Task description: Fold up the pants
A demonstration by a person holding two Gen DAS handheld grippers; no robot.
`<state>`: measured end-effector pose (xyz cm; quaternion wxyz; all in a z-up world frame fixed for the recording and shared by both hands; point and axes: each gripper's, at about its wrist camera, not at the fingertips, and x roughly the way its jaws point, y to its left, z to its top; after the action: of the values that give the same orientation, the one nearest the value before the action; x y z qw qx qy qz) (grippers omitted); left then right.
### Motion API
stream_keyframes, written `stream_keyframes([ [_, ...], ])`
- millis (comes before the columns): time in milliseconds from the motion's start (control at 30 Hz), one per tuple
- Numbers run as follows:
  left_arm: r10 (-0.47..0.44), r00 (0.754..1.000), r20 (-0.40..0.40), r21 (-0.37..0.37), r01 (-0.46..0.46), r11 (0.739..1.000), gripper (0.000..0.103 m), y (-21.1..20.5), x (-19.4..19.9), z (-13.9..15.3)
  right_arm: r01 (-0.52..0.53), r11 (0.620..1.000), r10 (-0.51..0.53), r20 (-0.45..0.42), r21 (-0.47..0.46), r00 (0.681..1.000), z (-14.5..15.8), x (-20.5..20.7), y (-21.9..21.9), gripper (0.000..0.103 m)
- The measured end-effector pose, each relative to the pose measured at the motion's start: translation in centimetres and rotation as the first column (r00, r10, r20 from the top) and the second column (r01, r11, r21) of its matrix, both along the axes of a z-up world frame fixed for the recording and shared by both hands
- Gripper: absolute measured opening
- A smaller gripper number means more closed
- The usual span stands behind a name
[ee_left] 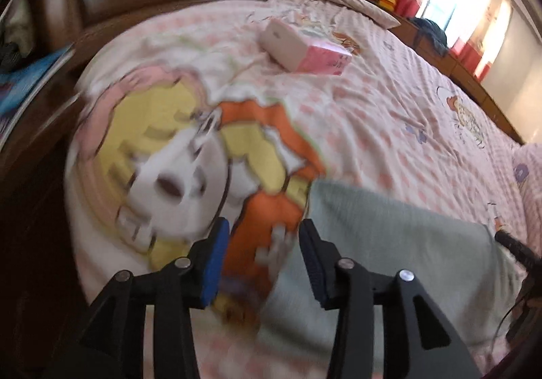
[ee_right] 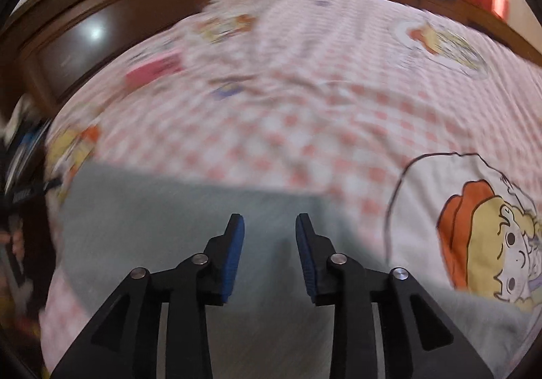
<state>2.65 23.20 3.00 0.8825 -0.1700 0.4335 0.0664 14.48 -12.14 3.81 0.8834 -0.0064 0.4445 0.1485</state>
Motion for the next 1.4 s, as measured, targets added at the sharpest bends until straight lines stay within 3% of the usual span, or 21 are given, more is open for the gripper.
stream_keyframes([
  [200, -0.007, 1.000, -0.012, -0.209, 0.004, 0.978, 0.045, -0.5, -4.6, -1.1, -0.167, 0.985, 0.163, -0.091, -0.036, 0.982, -1.3, -6.1, 3.2, 0.033],
  [333, -0.022, 0.999, -0.025, -0.278, 0.015, 0.961, 0.045, -1.5, -5.7, -1.9, -0.189, 0.982, 0.185, -0.119, -0.027, 0.976, -2.1, -8.9, 3.5, 0.033],
  [733, -0.036, 0.998, -0.051, -0.326, 0.017, 0.945, 0.045, -2.5, -5.8, -3.0, -0.212, 0.966, 0.177, -0.221, -0.146, 0.959, -5.7, -11.4, 4.0, 0.033],
  [1067, -0.040, 0.997, -0.066, -0.331, 0.016, 0.943, 0.045, -3.0, -5.3, -3.2, -0.170, 0.964, 0.131, -0.188, -0.206, 0.973, -6.1, -10.7, 3.7, 0.033],
  [1100, -0.041, 0.997, -0.067, -0.335, 0.016, 0.942, 0.045, -3.1, -5.3, -3.3, -0.166, 0.965, 0.130, -0.184, -0.202, 0.974, -6.1, -10.7, 3.7, 0.032],
  [1167, -0.043, 0.997, -0.063, -0.341, 0.019, 0.940, 0.045, -3.4, -5.2, -3.3, -0.155, 0.973, 0.126, -0.168, -0.173, 0.978, -5.9, -10.8, 3.2, 0.008],
  [1400, -0.040, 0.997, -0.060, -0.349, 0.017, 0.937, 0.045, -3.8, -5.4, -3.2, -0.064, 0.997, 0.061, -0.087, -0.038, 0.994, -3.7, -10.8, 1.3, 0.003],
])
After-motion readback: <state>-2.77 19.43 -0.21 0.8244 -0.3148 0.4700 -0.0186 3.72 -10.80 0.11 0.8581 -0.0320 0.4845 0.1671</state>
